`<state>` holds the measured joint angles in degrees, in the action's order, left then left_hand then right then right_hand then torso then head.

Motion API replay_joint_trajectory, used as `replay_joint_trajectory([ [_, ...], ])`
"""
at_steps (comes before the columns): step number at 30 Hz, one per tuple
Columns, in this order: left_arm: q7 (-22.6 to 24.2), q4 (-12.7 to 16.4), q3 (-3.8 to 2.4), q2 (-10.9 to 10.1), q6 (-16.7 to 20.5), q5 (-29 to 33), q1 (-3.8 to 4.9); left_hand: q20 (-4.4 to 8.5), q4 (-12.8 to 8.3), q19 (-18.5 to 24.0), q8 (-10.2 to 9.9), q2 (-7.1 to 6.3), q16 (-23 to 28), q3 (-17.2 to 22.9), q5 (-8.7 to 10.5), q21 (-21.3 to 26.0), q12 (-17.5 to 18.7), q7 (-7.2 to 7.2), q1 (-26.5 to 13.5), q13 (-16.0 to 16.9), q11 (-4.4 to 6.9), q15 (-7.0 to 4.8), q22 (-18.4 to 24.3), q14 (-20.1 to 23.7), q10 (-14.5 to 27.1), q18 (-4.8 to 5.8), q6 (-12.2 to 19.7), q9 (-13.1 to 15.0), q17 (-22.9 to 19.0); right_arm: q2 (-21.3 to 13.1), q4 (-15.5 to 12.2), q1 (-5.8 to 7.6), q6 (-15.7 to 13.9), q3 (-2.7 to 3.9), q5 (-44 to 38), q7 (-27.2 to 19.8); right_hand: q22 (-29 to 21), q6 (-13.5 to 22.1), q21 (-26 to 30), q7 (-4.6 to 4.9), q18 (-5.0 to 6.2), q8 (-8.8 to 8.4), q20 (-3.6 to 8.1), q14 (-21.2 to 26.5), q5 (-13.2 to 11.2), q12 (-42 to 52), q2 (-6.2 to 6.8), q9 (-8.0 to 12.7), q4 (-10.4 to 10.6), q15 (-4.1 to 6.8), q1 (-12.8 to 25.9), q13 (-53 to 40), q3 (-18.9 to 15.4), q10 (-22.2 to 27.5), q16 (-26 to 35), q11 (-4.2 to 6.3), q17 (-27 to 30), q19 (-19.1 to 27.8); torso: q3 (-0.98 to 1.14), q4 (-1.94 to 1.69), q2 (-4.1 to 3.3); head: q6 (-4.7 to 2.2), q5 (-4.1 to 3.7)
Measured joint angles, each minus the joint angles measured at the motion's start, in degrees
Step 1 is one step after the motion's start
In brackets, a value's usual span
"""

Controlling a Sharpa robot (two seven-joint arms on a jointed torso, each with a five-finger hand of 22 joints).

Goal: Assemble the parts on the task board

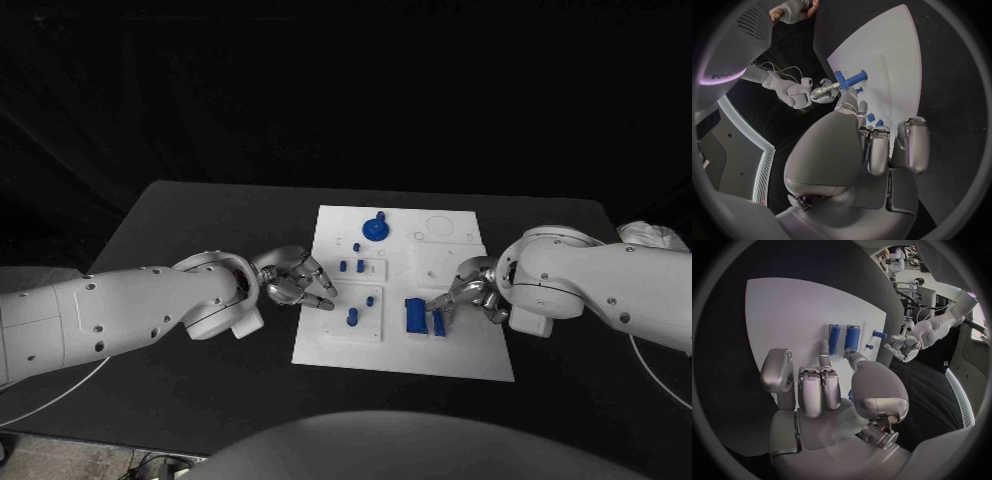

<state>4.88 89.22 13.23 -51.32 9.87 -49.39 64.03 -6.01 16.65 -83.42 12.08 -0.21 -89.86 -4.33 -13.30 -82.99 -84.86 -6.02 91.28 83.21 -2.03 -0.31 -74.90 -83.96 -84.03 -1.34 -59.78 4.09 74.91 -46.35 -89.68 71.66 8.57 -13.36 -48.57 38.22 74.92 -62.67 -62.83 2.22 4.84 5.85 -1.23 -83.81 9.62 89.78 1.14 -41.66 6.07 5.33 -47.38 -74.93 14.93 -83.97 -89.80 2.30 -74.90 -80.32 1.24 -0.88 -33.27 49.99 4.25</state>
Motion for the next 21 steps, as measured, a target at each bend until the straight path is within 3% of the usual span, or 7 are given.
replay_joint_trajectory([
  [3, -0.06, 0.0, 0.0, 0.01, -0.07, 0.0, 0.0, 0.0, 0.0, 0.0, 0.0, 0.09, 0.0, 0.0, 0.0, 0.0, 0.0, 0.0, -0.08, 0.0, 0.0, 0.0, 0.0, 0.0, 0.0, 0.0, 0.0, 0.0, 0.0, -0.28, -0.11, 0.0, -0.31, 0.02, 0.11, -0.06, 0.0, 0.0, 0.19, 0.0, 0.0, 0.0, 0.0, 0.0, 0.16, 0.0, -0.94, 0.0, 1.56, 0.0, 1.08, 0.0, -0.8, 0.0, 0.0, 0.0, 0.0, 0.0, 0.01, -0.01, 0.0, 0.0, 0.03],
  [9, -0.1, 0.18, 0.0, -0.12, -0.13, -0.01, -0.01, 0.0, 0.15, 0.0, 0.0, 0.25, 0.0, -0.15, -0.13, 0.0, -0.01, 0.0, -0.24, 0.0, -0.01, 0.0, 0.0, 0.0, 0.01, 0.0, 0.0, 0.0, 0.0, -2.49, -1.94, 0.04, -1.86, 0.04, 0.9, -0.57, 0.0, 0.0, 0.25, 0.0, -0.01, 0.0, 0.0, 0.0, -3.37, 0.0, 0.03, -0.05, 4.69, 0.0, 3.6, 0.01, -3.93, 0.0, 0.0, 0.0, -0.03, 0.0, 0.02, -0.02, -0.02, 0.0, 0.25],
  [14, 0.26, 0.56, 0.0, -0.45, 0.07, -0.01, -0.01, 0.0, 0.16, 0.0, 0.3, 0.31, 0.0, -0.15, -0.32, 0.0, -0.02, 0.0, -0.31, 0.0, -0.03, 0.0, 0.0, 0.0, 0.03, 0.0, 0.0, 0.0, 0.0, -6.9, -5.76, 0.96, -4.7, 0.04, 2.21, -2.92, -0.01, 0.24, -1.41, 0.24, -0.01, -0.12, -0.11, 0.0, -1.81, 0.0, 0.07, 0.31, 7.32, 0.0, 4.24, 0.01, -6.55, 0.0, 0.0, 0.0, -0.04, -0.78, 0.02, -0.02, -0.02, 0.0, 0.32],
  [17, 0.76, 0.8, 0.0, -0.65, 0.41, -0.01, -0.01, 0.11, 0.16, -0.11, 0.3, 0.31, 0.0, -0.15, -0.32, 0.0, -0.03, 0.0, -0.31, 0.0, -0.09, 0.0, 0.0, 0.0, 0.09, 0.0, 0.0, 0.0, 0.0, -9.91, -8.33, 1.61, -6.72, 0.07, 3.08, -5.66, -0.01, 0.78, -2.97, 0.52, -0.01, -0.86, -0.19, 0.0, 4.45, 0.0, -0.72, 1.09, 5.86, 0.0, 0.04, 0.01, -6.35, -0.09, 0.0, -0.11, -0.04, -1.27, 0.02, -0.01, -0.01, 0.0, 0.32],
  [19, 1.24, 0.91, 0.0, -0.74, 0.8, -0.01, -0.01, 0.21, 0.16, -0.21, 0.51, 0.3, 0.0, -0.15, -0.32, 0.0, -0.03, 0.0, -0.31, 0.0, -0.09, 0.0, 0.0, 0.0, 0.09, 0.0, 0.0, 0.0, 0.0, -11.85, -9.95, 1.85, -8.19, 0.08, 3.65, -8.33, -0.01, 2.13, -3.39, 0.66, 0.0, -1.54, -0.19, -0.03, 12.32, 0.0, -0.99, 1.65, 2.22, -0.03, -6.13, 0.01, -4.47, -0.05, 0.0, -0.48, -0.04, -1.27, 0.02, 0.01, 0.01, 0.0, 0.32],
  [21, 1.68, 1.07, 0.0, -0.84, 1.19, 0.0, -0.01, 0.21, 0.16, -0.21, 0.56, 0.3, 0.0, -0.15, -0.32, -0.05, -0.04, 0.0, -0.31, 0.0, 0.0, 0.0, 0.0, 0.0, 0.0, 0.01, 0.0, 0.0, 0.0, -13.28, -11.24, 1.85, -9.31, 0.07, 3.86, -10.86, -0.01, 4.16, -3.08, 1.02, -0.01, -2.0, -0.19, -0.22, 17.73, 0.0, -1.18, 2.16, -1.79, -0.22, -12.32, 0.01, -2.27, 0.0, 0.0, -0.53, -0.04, -1.27, 0.02, 0.02, 0.02, 0.0, 0.32],
])
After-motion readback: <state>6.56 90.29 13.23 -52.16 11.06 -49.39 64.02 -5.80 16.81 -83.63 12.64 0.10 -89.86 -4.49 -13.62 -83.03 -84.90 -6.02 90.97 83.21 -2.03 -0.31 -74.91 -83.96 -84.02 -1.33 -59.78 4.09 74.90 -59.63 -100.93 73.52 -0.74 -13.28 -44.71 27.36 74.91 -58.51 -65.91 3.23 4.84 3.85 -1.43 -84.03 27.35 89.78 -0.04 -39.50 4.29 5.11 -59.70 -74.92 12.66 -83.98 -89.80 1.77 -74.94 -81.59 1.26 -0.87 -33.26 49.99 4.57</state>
